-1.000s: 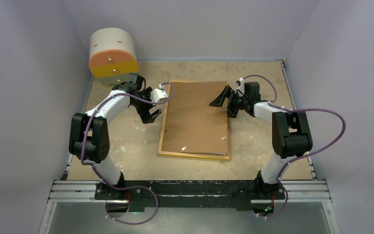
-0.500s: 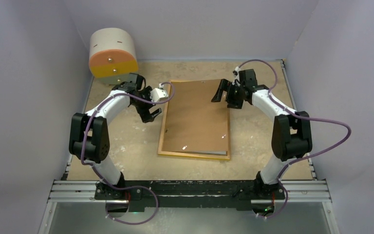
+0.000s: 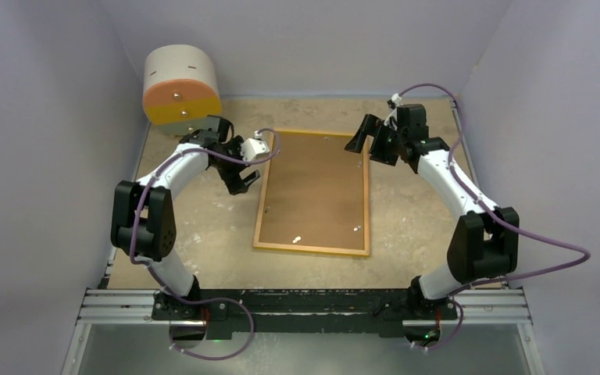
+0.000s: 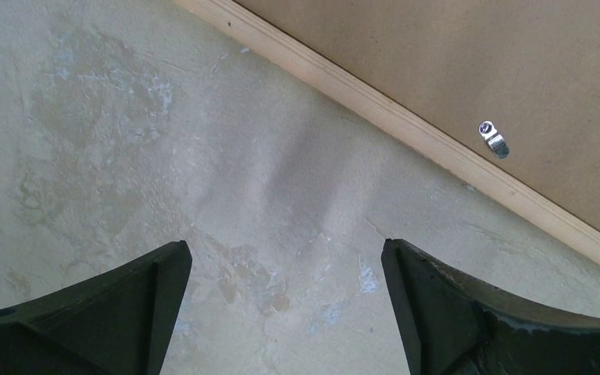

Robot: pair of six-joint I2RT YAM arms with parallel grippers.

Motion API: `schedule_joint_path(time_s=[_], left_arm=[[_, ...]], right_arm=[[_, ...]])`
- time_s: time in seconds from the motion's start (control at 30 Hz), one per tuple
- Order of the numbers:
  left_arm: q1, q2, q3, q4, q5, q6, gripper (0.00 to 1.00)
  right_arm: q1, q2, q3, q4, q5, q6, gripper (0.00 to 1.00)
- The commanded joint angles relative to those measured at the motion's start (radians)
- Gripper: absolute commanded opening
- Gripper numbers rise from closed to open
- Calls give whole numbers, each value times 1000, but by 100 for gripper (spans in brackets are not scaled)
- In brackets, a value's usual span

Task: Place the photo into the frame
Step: Turn over the photo frame item on the photo frame, then install the photo frame at the center of the board.

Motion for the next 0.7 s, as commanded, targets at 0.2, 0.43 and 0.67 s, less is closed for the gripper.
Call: schedule_joint_path(time_s=[0.2,0.43,0.67], left_arm=[[59,101,95,-58,223,-136,99],[59,160,6,14,356,-288,78],[60,187,-54,43,418,-314,61]], right_arm=[[111,-87,-235,403,-256,147,99],[319,-27,-367,614,-228,217,76],[435,115,-337,681,-188,286,57]])
